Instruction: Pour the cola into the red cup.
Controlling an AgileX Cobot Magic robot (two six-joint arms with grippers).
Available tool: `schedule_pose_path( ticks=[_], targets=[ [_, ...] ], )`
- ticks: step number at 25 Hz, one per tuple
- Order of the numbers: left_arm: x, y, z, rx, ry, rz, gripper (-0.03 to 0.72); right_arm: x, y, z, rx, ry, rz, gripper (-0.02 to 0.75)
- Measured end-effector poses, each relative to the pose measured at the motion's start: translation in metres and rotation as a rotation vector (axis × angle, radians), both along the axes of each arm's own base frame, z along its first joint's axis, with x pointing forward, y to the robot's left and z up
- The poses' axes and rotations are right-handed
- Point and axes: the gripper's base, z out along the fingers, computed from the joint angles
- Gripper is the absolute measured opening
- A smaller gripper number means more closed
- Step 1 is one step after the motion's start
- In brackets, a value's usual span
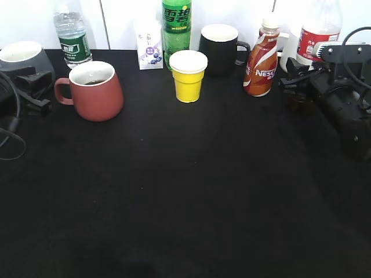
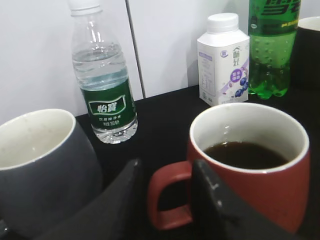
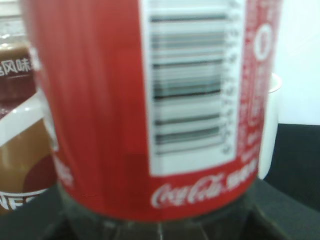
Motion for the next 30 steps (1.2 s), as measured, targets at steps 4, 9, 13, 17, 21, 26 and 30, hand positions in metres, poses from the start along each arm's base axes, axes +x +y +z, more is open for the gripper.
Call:
schedule_pose_path(
  ticks=[4,9,13,17,21,26,30],
  targets=[
    [0.0,0.0,0.0,0.0,0.0,0.0,0.255,-0.009,-0.002,-0.006,-0.005,0.018,-0.005,0.542],
    [-0.001,0.0,0.006,-0.001,-0.02,-0.001,0.255,-0.011,-0.003,0.0,0.0,0.009,-0.011,0.601],
    [-0.002,0.001,0.003,0.016,0.024,0.005,0.255,-0.022,-0.005,0.014,0.004,-0.009,-0.012,0.606],
    [-0.006,0.002,0.008,0.035,0.046,0.013,0.255,-0.037,-0.008,0.018,-0.003,0.05,-0.01,0.606],
    [-0.01,0.004,0.017,0.053,0.058,0.023,0.255,-0.046,-0.008,0.03,-0.01,0.124,0.005,0.606],
    [-0.027,0.012,0.022,0.062,0.261,0.102,0.255,-0.072,-0.012,0.052,-0.021,0.266,0.02,0.606],
    [-0.059,0.027,0.043,-0.046,0.514,0.296,0.255,-0.101,-0.013,0.079,-0.051,0.625,0.051,0.596]
  ],
)
